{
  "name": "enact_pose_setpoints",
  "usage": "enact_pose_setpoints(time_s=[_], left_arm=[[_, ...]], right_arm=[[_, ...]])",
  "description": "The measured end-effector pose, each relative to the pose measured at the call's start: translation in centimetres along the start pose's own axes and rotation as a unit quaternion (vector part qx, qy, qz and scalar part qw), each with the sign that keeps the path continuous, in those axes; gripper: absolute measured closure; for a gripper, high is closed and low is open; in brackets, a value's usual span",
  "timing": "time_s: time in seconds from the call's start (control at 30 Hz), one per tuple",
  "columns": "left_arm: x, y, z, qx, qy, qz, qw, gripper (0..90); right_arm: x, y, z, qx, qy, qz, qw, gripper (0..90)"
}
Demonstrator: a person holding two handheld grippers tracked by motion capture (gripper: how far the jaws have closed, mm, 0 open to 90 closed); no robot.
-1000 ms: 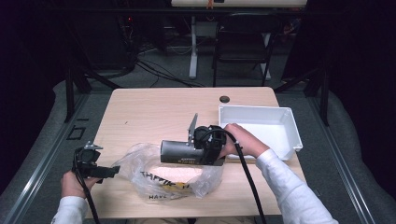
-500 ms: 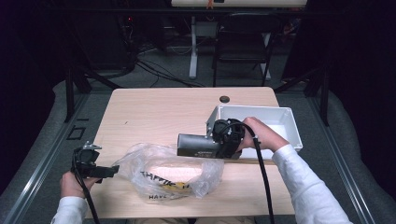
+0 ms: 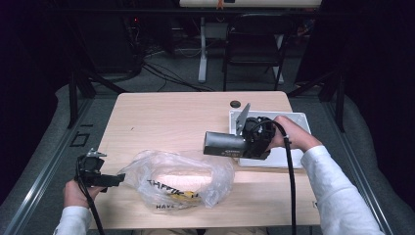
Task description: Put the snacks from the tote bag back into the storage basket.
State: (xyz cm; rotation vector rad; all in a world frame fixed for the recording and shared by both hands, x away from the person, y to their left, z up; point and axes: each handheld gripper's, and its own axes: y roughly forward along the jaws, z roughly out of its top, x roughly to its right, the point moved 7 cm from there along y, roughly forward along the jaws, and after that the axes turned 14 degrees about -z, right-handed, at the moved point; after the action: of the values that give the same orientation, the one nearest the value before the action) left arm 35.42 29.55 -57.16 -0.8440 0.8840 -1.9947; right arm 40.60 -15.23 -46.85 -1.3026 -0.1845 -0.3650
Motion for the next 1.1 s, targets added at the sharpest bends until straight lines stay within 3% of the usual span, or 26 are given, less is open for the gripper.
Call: enact_pose_setpoints(time_s=[0.1,0.17,0.63,0.77,1.1], left_arm=[[0.0,0.0,0.0,-0.001,0.0,-0.001,1.0,0.0],[0.0,0.0,0.0,-0.001,0.0,0.0,1.0,0.0],[0.0,-0.1,0.0,0.003,-0.003,0.001,1.0,0.0],[-0.1,-0.1,-0.1,0.004,-0.002,0.001,1.0,0.0],[0.0,-0.2,0.0,0.013,0.001,-0.003,0.9999,0.0]], right_arm=[[0.7,0.0,-1.1,-0.014,-0.004,-0.011,0.9998,42.0],[1.0,0.0,-1.7,-0.009,0.008,-0.009,0.9999,42.0],[3.6,0.1,-6.3,-0.015,0.027,-0.024,0.9992,42.1],[4.2,0.8,-8.3,-0.031,0.031,-0.027,0.9987,42.1],[4.6,3.2,-11.0,-0.058,0.028,-0.032,0.9974,42.1]])
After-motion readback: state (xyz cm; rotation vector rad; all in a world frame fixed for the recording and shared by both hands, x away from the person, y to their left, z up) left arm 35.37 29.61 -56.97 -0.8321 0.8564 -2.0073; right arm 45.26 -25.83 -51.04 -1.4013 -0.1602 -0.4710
